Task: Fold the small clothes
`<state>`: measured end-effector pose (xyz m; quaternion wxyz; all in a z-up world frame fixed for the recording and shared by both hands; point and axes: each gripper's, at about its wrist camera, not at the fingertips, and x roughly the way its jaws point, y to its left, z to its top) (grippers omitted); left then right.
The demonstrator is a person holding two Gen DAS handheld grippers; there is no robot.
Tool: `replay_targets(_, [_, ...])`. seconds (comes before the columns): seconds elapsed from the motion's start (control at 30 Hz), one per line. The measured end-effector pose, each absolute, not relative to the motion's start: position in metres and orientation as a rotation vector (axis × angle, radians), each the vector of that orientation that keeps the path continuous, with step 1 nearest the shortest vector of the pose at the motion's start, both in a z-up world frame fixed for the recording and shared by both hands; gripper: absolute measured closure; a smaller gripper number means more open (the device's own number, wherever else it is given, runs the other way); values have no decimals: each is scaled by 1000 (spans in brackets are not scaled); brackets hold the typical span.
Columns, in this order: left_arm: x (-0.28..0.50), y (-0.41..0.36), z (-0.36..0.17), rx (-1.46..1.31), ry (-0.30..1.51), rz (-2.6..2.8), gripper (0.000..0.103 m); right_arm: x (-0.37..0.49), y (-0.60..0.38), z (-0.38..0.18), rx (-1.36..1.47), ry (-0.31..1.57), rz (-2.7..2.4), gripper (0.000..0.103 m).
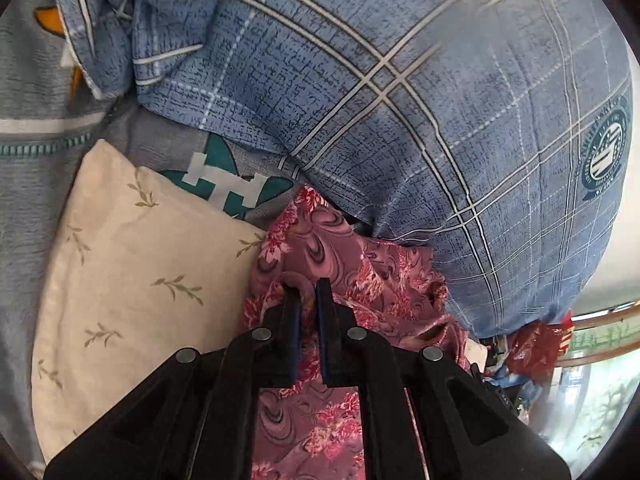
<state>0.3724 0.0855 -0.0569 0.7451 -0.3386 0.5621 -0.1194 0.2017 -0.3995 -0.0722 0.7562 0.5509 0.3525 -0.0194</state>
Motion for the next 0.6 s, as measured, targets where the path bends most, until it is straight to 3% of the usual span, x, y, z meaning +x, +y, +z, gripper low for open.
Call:
replay_targets(0.13, [371,97,-36,-792,1186,-325,97,200,-410,-67,1273,748,-1,87])
replay_targets(0.17, [370,100,-29,-795,1168,-330,88,199,-413,-63,1279,732,1,85])
replay_targets(0.2, [367,104,-20,-774,1134,-299,68,195,-418,-56,1294,696,5,79])
replay_targets(0.27, [359,111,-7,-731,1077,-239,40,188,-425,-47,1308,646,-18,66])
replay_targets(0.33, [352,114,-4,-701,1068,-241,39,180,-431,-37,1271,619,-64,58])
replay_targets(0.6, [342,79,-38,-461,1203,-292,38,182,-436,-24,931,793,-203,54])
